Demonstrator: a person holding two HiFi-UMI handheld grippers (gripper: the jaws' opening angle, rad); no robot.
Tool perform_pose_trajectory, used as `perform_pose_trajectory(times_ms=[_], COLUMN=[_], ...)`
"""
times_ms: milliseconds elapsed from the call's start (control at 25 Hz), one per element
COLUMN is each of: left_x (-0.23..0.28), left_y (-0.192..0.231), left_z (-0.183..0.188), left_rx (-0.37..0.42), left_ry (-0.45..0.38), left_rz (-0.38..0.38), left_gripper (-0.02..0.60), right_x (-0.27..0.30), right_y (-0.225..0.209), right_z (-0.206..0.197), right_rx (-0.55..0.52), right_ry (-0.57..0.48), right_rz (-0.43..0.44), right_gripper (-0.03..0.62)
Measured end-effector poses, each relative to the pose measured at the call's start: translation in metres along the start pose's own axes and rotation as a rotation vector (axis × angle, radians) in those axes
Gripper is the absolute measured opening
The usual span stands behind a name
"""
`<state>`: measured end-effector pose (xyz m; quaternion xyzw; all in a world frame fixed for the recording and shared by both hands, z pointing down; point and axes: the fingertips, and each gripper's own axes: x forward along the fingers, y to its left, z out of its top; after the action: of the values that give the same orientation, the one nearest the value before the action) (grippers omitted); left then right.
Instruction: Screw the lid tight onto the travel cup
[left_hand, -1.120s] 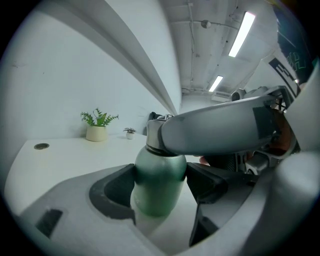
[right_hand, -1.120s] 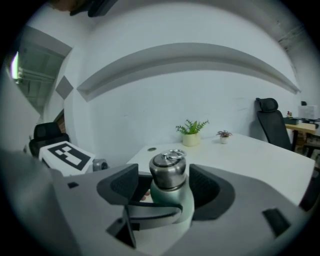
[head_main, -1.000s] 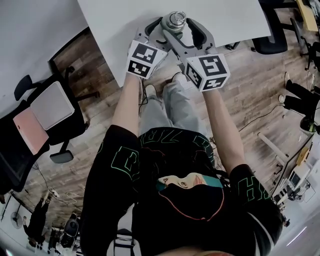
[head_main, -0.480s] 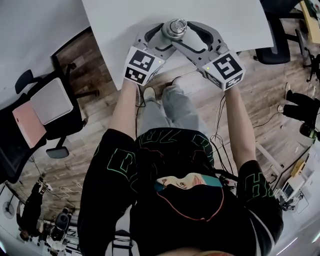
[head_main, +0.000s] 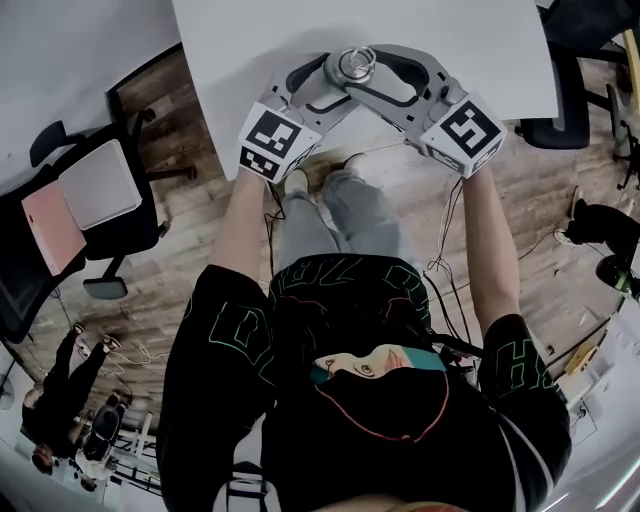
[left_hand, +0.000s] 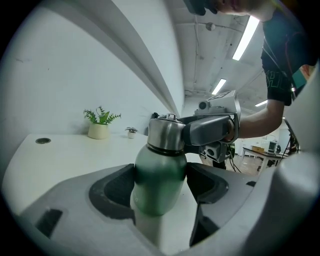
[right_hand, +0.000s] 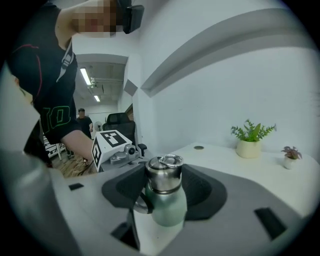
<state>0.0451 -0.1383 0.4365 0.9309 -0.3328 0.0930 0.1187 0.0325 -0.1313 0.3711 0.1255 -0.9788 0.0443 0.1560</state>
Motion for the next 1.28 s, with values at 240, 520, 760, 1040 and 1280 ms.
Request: perform_pose_trajectory(times_ms=[240,520,760,1040,1280], left_x=[0.0003,0.0037,0.0026,0.0025,0.0024], left_y=[0.0015,-0.0008,0.0000,0.0004,-0.0008], left_z=[-0.0023,-0.0008,-0.0007,-0.0006,0.0006], left_rx=[-0.002,0.003,0.001,0.006,0.004], left_ry=[-0.008,-0.002,0.006,-0.001,0.000], left_rz=[0.007,-0.017,-0.028,-0.023,-0.026], left_gripper=[0.339,0.339,0.339,0.339,0.339], right_x=[0.0008,-0.0041,-0.0049,-0.0059,-0.0050], right_y=[-0.0011,-0.0057,-0.0073,-0.0079,-0.0063], right_z=[-0.0034,-0.0061,-0.0067,-0.0078,-0.0093], right_rx=[0.011,0.123,0.191,0.248,0.255], right_ry=[-0.004,-0.046,-0.079,-0.103,-0.084], right_rz=[-0.062,-0.327,-0.585,-0.834,-0.786], right_gripper=[0.230,0.230,0.230,0.232,0.234])
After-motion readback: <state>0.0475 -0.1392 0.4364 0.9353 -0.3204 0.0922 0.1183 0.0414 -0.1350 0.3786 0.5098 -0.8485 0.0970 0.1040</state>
